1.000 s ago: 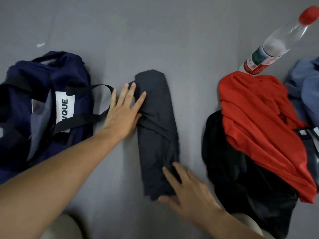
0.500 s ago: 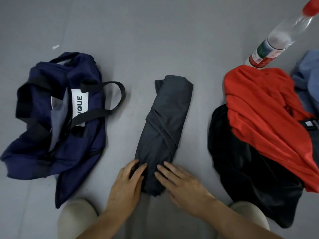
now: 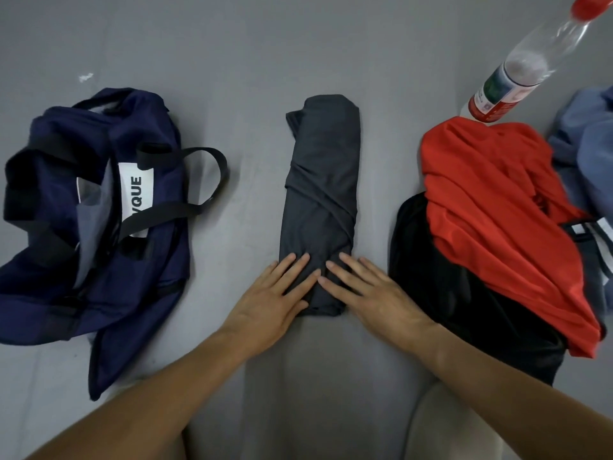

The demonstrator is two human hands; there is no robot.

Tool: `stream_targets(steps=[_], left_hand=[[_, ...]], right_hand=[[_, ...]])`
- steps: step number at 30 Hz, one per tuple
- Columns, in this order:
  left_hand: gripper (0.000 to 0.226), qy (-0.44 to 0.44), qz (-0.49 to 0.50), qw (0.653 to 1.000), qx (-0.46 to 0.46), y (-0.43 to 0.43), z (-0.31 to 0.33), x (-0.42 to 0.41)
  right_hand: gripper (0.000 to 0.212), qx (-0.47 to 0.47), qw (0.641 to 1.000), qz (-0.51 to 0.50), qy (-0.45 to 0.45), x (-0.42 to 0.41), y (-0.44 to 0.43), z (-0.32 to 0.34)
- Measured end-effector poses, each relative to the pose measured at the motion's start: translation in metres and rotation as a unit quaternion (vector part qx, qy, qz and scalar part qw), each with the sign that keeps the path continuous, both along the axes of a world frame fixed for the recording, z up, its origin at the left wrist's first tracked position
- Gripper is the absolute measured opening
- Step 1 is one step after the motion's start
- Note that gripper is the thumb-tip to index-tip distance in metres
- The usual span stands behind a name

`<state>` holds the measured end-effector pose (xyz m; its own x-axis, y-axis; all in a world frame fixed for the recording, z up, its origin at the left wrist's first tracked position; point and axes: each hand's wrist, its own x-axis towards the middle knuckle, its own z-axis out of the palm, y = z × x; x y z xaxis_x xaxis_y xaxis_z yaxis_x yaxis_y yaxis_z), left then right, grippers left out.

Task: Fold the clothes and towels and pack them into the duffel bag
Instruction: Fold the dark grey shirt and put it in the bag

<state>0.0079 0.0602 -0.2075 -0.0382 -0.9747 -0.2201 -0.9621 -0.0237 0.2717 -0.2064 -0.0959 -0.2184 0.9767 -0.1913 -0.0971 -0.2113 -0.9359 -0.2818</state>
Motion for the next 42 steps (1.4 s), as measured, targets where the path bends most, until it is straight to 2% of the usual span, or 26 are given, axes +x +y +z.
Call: stream_targets(steps=[2,5,8,12,15,19,21,23,25,27,29,31,34,36,37,39,42], left_hand=[[0.062,0.000,0.002,0.999,0.047,0.003,-0.005,-0.001],[0.077,0.007,0.005,0.998,0.064,0.003,0.001,-0.004],[0.085,0.011,0.026,0.998,0.058,0.004,0.003,-0.008],[0.058,0.065,0.126,0.989,-0.048,0.004,0.008,-0.018],[0.036,0.147,0.213,0.962,-0.087,0.000,0.021,-0.023],[0.041,0.261,0.319,0.911,-0.027,-0.012,0.041,-0.027],[0.046,0.286,0.335,0.898,-0.002,-0.021,0.041,-0.024],[0.050,0.280,0.314,0.907,0.021,-0.034,0.040,-0.019],[0.050,0.261,0.258,0.929,0.049,-0.048,0.038,-0.012],[0.051,0.238,0.209,0.944,0.090,-0.062,0.038,-0.009],[0.057,0.195,0.178,0.958,0.111,-0.070,0.035,-0.008],[0.064,0.143,0.179,0.970,0.084,-0.071,0.030,-0.009],[0.057,0.081,0.198,0.975,-0.067,-0.059,0.025,-0.013],[0.045,0.037,0.127,0.975,-0.179,-0.047,0.019,-0.017],[0.043,0.032,0.078,0.976,-0.202,-0.041,0.014,-0.018],[0.054,0.038,0.010,0.986,-0.164,-0.030,0.006,-0.016],[0.077,0.021,-0.021,0.995,-0.098,-0.026,-0.001,-0.006]], right_hand=[[0.086,0.010,1.000,-0.005,-0.014,-0.002,0.002,-0.003],[0.047,0.020,0.996,-0.052,-0.066,0.004,0.006,0.001],[0.038,0.076,0.988,-0.108,-0.074,0.015,0.014,0.012],[0.033,0.230,0.932,-0.278,-0.042,0.022,0.024,0.032],[0.007,0.276,0.895,-0.350,-0.022,0.029,0.031,0.044],[0.014,0.293,0.872,-0.393,0.008,0.032,0.027,0.054],[0.032,0.238,0.891,-0.385,-0.014,0.028,0.027,0.058],[0.049,0.133,0.939,-0.309,-0.074,0.023,0.028,0.061],[0.056,0.056,0.974,-0.194,-0.101,0.013,0.028,0.054],[0.062,0.026,0.989,-0.134,-0.057,0.003,0.031,0.040],[0.071,0.007,0.991,-0.133,0.006,-0.005,0.033,0.026],[0.077,0.003,0.988,-0.150,0.048,-0.006,0.031,0.018],[0.081,0.009,0.985,-0.164,0.053,0.001,0.022,0.013],[0.084,0.008,0.984,-0.168,0.049,0.004,0.017,0.011],[0.086,0.004,0.985,-0.166,0.047,0.005,0.015,0.009],[0.087,0.002,0.986,-0.159,0.047,0.004,0.011,0.009],[0.086,0.002,0.987,-0.155,0.040,0.005,0.010,0.008]])
